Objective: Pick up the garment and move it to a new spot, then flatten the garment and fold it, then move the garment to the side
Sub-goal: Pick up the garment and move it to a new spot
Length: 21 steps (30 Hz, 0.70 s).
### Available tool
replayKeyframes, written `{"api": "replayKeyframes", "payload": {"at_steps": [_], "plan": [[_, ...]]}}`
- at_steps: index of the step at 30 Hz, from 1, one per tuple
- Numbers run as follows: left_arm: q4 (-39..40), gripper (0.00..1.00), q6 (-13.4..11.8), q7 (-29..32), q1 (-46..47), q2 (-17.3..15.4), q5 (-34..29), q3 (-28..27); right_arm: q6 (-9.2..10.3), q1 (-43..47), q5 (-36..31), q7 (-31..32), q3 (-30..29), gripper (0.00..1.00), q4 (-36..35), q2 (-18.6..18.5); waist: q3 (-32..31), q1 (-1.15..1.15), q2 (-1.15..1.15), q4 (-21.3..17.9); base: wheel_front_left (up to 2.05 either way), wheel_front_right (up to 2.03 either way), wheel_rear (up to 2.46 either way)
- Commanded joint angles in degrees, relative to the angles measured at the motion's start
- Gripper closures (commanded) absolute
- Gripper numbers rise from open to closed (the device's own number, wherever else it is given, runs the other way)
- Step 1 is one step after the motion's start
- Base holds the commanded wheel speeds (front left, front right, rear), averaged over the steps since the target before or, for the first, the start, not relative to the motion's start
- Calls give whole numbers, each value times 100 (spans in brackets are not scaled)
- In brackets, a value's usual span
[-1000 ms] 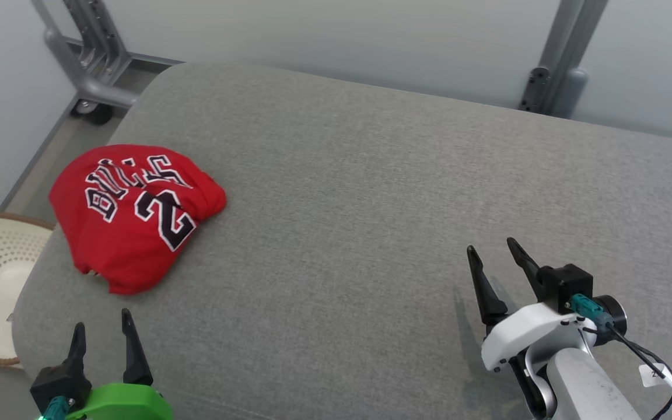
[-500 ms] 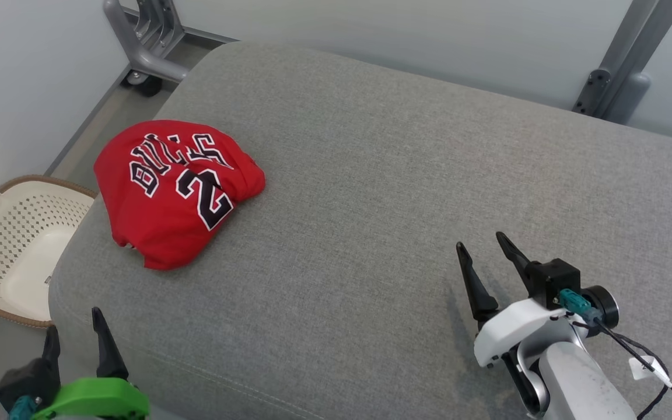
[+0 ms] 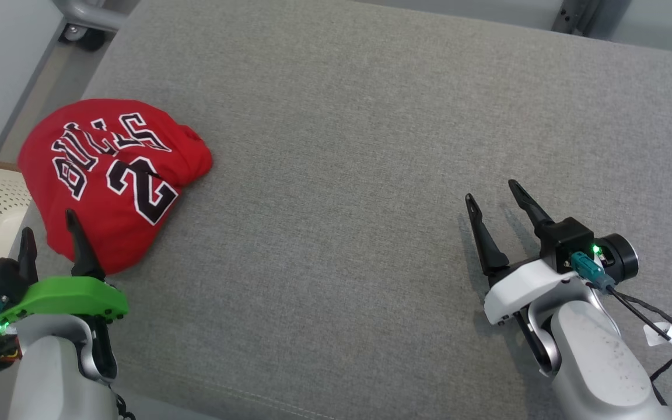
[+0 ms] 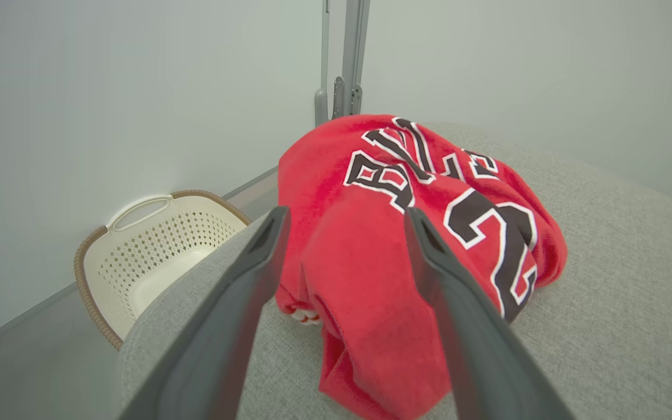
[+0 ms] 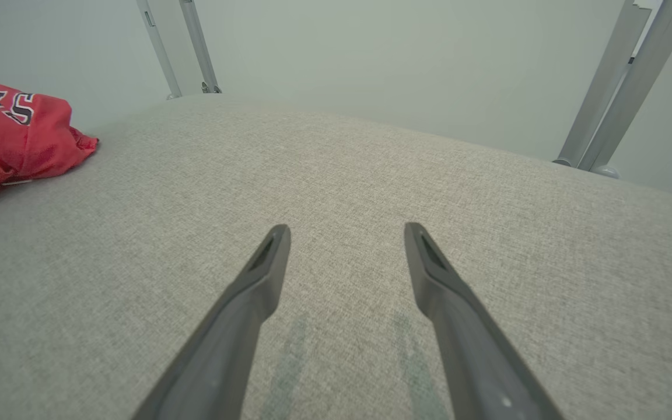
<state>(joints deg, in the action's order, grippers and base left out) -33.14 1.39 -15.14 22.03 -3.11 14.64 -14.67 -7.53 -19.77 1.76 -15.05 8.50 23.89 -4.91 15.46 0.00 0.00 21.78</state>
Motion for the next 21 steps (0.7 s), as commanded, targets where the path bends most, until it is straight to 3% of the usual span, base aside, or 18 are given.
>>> {"api": "replayKeyframes", "payload": {"at_steps": [1, 13, 14, 15, 16, 21], "plan": [[-176, 0, 70, 2, 249, -94, -40, -62, 9, -113, -61, -17, 14, 0, -77, -65, 395, 0, 0, -338, 0, 0, 0], [-2673, 0, 328, 62, 1524, -735, 89, -246, 9, -372, -17, -17, 82, 0, -319, -129, 767, 0, 0, -888, 0, 0, 0], [-2814, 5, 345, 84, 1586, -761, 107, -239, 8, -370, -14, -17, 71, 0, -325, -132, 779, 0, 0, -914, 0, 0, 0], [-2962, 58, 368, 78, 1640, -794, 88, -207, 8, -368, -11, -17, 47, 0, -336, -132, 790, 0, 0, -948, 0, 0, 0], [-3160, 100, 404, 65, 1719, -838, 143, -220, 8, -365, -3, -17, 19, 0, -342, -127, 801, 0, 0, -997, 0, 0, 0], [-3283, 100, 490, 8, 1879, -905, 135, -149, 8, -356, 21, -17, -56, 0, -340, -79, 750, 0, 0, -1076, 0, 0, 0]]}}
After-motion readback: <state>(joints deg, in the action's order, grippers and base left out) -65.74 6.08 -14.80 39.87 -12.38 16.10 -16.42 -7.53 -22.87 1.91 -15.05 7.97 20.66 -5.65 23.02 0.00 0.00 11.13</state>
